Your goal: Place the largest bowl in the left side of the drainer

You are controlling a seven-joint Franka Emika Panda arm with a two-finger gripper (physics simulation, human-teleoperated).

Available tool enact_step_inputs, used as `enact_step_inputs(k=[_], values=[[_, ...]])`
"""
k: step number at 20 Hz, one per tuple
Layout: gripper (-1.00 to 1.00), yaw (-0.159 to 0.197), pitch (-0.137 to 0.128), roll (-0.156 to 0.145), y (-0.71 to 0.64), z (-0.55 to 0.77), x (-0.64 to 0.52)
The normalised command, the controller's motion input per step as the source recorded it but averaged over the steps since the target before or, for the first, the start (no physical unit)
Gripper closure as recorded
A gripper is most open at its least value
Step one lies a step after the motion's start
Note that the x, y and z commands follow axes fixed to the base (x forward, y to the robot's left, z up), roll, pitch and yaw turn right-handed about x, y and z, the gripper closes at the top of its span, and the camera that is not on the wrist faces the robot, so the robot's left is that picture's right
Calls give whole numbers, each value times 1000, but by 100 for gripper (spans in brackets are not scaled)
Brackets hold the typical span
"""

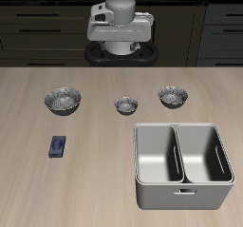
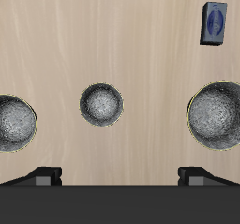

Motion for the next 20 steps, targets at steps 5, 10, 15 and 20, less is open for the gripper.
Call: enact_step_inputs(k=[5,10,15,20], values=[[-100,-7,-2,-23,-403,-8,79],[-100,8,-15,-4,-413,-3,56],[-100,3,-4,-6,-260,-5,55],[-100,12,-6,4,-192,-31,29]])
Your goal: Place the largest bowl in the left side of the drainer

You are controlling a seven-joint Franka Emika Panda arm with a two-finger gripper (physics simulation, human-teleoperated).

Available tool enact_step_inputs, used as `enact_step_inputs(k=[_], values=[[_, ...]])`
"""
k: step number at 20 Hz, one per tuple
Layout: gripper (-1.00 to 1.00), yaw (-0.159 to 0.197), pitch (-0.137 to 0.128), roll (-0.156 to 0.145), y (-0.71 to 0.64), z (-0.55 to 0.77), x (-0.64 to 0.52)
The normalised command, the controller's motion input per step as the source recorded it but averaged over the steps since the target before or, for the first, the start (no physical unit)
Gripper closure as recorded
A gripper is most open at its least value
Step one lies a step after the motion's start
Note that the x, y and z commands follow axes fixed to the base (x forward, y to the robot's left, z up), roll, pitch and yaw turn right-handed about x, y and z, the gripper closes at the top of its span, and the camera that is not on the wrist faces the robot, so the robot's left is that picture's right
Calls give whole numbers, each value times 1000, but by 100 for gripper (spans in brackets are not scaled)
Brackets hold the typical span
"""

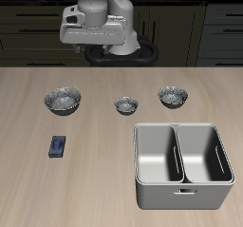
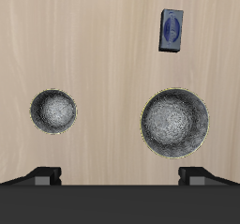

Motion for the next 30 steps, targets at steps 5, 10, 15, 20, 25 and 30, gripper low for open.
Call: enact_step_inputs(k=[5,10,15,20,25,30], values=[[-100,16,-3,4,-161,-39,12],[-100,13,-7,-10,-132,-10,-1],[-100,20,-14,-2,-116,-11,-12],[-100,28,14,0,-126,-62,69],[-100,-7,2,-7,-100,-32,40],[-100,5,3,-3,-72,-109,51]])
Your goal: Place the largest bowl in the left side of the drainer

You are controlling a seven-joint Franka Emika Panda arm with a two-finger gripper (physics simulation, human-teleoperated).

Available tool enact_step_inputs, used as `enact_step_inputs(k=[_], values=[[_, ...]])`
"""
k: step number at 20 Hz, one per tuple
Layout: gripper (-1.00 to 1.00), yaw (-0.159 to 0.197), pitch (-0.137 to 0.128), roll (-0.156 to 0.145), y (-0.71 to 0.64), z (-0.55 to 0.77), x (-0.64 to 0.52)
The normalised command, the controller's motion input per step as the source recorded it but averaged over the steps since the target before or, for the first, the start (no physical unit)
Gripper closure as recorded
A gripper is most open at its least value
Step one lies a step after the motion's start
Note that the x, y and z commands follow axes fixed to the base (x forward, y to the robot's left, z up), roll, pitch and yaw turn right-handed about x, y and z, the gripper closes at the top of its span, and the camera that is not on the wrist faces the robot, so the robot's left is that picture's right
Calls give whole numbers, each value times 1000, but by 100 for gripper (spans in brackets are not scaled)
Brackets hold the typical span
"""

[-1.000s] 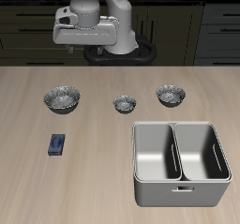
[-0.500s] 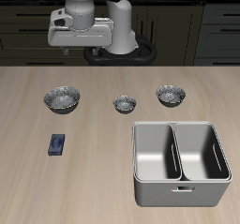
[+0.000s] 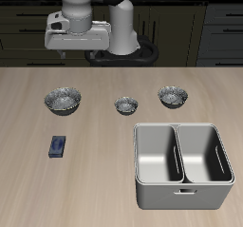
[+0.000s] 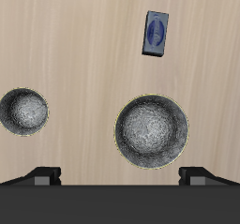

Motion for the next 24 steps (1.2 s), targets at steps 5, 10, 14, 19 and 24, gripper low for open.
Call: enact_step_inputs(k=[5,10,14,19,24], values=[[-100,4,33,-13,-75,-320,86],[-100,16,17,2,-48,-291,-22],[-100,25,-37,-8,12,-202,-100],[-100,-25,12,-2,-22,-192,7],[-100,-15,34,7,4,-287,14]])
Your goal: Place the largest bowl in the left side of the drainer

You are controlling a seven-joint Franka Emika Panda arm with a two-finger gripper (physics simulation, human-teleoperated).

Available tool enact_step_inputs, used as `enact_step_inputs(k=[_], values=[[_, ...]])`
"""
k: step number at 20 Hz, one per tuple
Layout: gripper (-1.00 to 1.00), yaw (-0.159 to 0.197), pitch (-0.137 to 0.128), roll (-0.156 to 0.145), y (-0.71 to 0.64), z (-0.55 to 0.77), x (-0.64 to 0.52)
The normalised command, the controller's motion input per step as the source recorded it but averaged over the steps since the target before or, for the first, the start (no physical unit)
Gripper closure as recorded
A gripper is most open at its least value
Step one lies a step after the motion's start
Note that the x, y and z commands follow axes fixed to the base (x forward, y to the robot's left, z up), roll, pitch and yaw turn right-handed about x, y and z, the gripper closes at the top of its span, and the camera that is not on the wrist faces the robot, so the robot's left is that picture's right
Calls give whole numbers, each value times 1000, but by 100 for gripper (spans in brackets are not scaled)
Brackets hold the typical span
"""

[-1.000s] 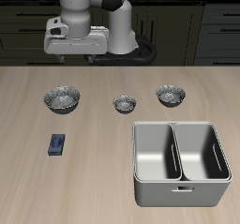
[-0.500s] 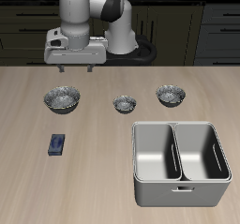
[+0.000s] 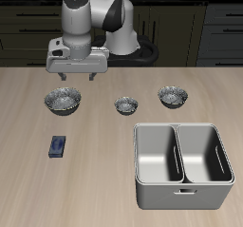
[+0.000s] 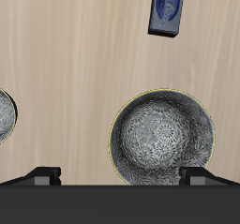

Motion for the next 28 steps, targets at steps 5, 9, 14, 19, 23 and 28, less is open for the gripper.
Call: enact_step_inputs(k=[5,9,14,19,23,28], values=[[-100,-15,31,9,52,-226,-11],[-100,1,28,0,11,-167,30],[-100,1,18,-7,-16,-187,-7],[-100,-12,35,-11,-103,-245,8],[-100,-4,26,-4,-47,-198,10],[-100,-5,22,2,16,-159,1]])
